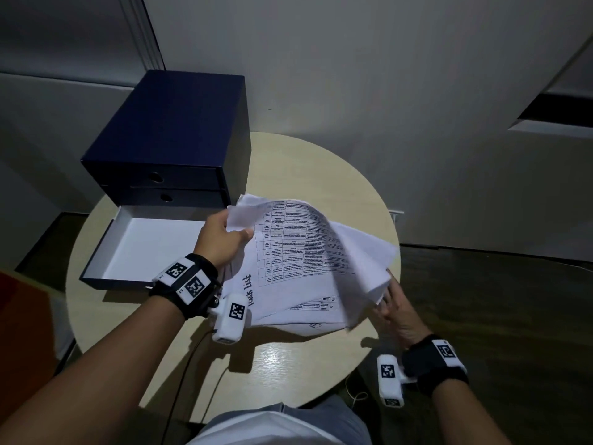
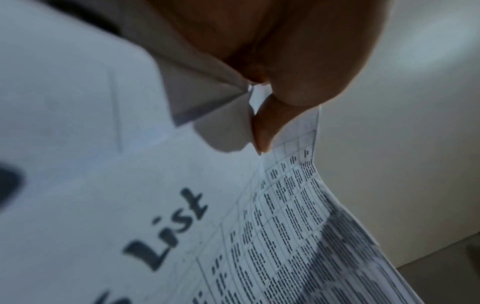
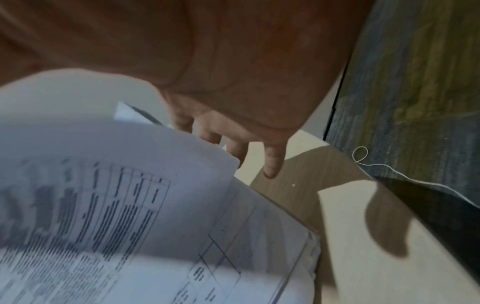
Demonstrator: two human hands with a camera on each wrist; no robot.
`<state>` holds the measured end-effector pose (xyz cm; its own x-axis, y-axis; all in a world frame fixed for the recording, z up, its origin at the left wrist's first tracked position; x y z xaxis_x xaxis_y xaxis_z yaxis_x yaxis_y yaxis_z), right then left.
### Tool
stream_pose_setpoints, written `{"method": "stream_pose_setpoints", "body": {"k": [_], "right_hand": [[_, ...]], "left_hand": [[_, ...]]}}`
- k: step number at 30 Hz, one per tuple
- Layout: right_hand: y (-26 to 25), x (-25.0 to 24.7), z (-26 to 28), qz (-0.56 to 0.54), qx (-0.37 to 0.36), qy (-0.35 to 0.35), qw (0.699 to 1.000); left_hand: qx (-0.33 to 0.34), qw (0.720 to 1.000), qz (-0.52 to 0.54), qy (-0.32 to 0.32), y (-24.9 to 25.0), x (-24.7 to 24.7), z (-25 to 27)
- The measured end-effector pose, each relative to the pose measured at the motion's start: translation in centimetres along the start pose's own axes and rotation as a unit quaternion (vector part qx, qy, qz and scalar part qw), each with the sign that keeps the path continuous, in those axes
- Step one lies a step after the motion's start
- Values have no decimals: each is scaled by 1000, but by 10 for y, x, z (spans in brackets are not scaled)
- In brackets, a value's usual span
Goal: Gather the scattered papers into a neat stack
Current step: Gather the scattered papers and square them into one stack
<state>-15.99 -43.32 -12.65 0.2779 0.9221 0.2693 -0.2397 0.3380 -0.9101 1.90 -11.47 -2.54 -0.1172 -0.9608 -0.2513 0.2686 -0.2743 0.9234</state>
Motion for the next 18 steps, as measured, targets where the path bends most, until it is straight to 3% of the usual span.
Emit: {"method": "stream_pose_setpoints", "body": {"k": [3,8,14,18], "right_hand": [[6,0,-2,44,10,14,999],[-15,-24,1,21,-26,174,984],[-53,-23,-4,103,-77,184,974],[-65,-15,1,182,-114,199,956]], "left_hand": [[11,998,54,-43,2,3,6],[56,975,164,-143,28,13,35],[100,984,136,-58,15,6,36],[106,991,61,-46,-17,5,29]]}}
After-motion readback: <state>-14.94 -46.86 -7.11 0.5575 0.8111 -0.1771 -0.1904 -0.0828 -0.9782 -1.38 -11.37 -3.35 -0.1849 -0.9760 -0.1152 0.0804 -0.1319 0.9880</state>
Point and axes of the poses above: each hand's wrist, its own z-axis away from the middle knuckle, its own x-axis out of the palm, y = z × x, the point moved 9 cm from there along -z, towards the middle knuckle, and after that the axes turned 5 degrees about -x, right-handed, at the moved point
